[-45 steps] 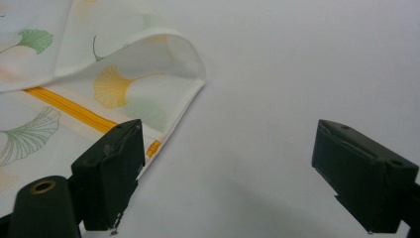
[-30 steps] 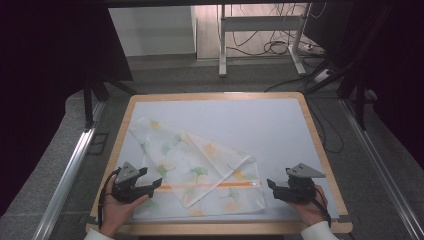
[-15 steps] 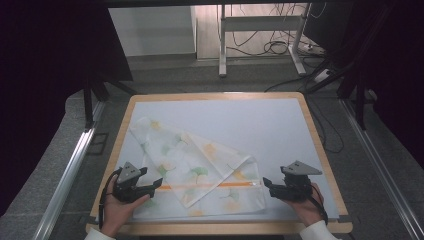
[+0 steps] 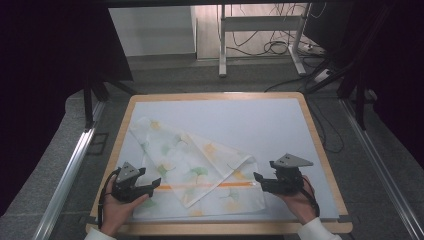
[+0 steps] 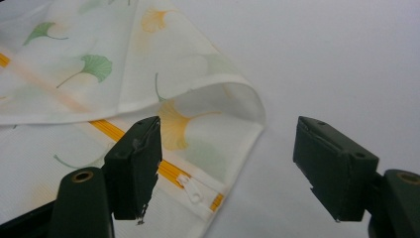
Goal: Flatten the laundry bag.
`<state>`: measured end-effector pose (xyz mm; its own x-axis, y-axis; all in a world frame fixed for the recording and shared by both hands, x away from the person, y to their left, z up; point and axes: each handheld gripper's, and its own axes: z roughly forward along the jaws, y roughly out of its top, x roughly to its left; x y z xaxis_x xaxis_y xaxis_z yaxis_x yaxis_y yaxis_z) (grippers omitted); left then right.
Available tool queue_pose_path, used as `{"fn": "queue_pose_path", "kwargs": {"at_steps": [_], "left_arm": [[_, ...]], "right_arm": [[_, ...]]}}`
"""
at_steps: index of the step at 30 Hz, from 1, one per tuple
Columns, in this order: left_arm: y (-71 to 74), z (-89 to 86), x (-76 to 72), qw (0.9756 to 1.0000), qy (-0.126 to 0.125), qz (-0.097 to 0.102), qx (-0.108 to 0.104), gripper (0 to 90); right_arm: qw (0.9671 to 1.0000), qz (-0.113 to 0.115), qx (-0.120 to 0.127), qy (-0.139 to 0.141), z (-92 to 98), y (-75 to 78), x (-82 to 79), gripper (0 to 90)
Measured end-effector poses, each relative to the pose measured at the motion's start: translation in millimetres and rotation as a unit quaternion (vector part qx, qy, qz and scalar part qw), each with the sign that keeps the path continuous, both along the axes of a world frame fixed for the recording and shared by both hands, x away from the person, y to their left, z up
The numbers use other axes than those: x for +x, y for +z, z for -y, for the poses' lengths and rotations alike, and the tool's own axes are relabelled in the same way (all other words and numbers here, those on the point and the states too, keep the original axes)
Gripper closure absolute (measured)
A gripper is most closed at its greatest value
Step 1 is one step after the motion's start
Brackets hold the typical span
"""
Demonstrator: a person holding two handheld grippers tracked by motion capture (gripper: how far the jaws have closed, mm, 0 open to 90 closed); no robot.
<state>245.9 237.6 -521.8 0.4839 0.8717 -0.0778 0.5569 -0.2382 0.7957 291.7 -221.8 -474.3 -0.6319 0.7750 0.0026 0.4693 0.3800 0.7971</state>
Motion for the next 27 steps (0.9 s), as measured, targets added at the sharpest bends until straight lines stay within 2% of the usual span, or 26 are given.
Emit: {"fn": "queue_pose_path", "kwargs": {"at_steps": [8, 22, 27], "left_arm": [[-1.6, 0.7, 0.0, 1.0000, -0.003, -0.002, 0.006, 27.9], [-1.8, -1.1, -0.5, 1.0000, -0.003, -0.005, 0.004, 27.7], [-1.8, -1.9, -1.6, 1.0000, -0.005, -0.006, 0.005, 27.6]], "right_arm": [[0.9999, -0.005, 0.004, 0.008, -12.2, 5.3, 2.3, 28.4], [0.9981, 0.002, -0.005, 0.061, -48.2, 17.5, 2.2, 29.8], [0.9976, 0.004, 0.006, 0.069, -57.2, 23.4, 6.3, 30.8]]}}
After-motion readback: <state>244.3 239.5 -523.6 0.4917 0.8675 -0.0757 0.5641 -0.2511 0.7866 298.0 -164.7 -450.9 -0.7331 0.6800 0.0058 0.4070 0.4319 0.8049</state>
